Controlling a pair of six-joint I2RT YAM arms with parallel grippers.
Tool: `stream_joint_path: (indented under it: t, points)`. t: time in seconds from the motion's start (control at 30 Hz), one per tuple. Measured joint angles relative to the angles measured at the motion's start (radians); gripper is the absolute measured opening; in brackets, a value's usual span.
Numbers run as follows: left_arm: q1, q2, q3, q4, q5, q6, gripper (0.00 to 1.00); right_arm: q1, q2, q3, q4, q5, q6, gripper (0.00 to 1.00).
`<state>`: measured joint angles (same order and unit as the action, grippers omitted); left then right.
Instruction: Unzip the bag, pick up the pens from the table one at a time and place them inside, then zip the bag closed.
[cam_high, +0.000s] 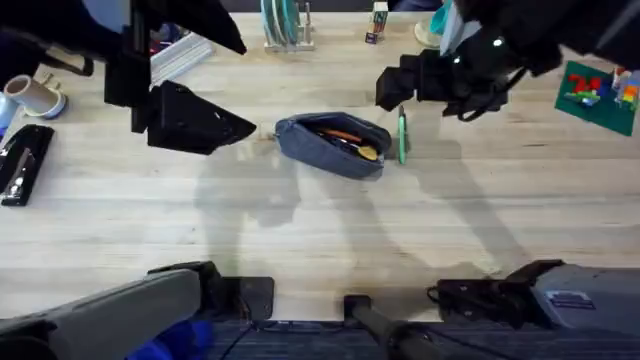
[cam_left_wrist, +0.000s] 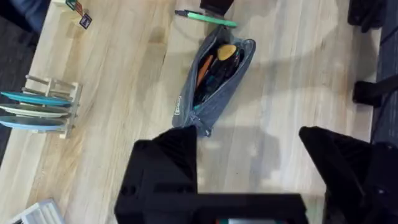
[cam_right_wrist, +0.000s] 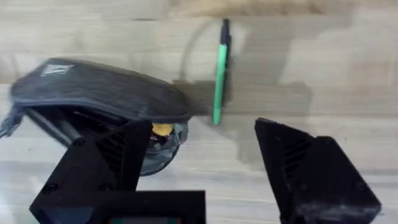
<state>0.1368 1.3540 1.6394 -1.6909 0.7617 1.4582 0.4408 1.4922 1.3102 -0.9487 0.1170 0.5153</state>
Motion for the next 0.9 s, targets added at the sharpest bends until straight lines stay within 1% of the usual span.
stream_joint_path:
  t: [0.23,0.57,0.9]
  points:
    - [0.0,0.0,0.0,0.0,0.0,0.0,0.993,-0.012,0.081,0.0,-0.003,0.003,0.03,0.996]
    - [0.0,0.0,0.0,0.0,0.0,0.0,0.993,-0.097,0.177,0.0,0.005,0.003,0.039,0.987]
    - [0.0,0.0,0.0,0.0,0.0,0.0,0.993,-0.083,0.264,0.0,0.04,-0.017,0.066,0.986]
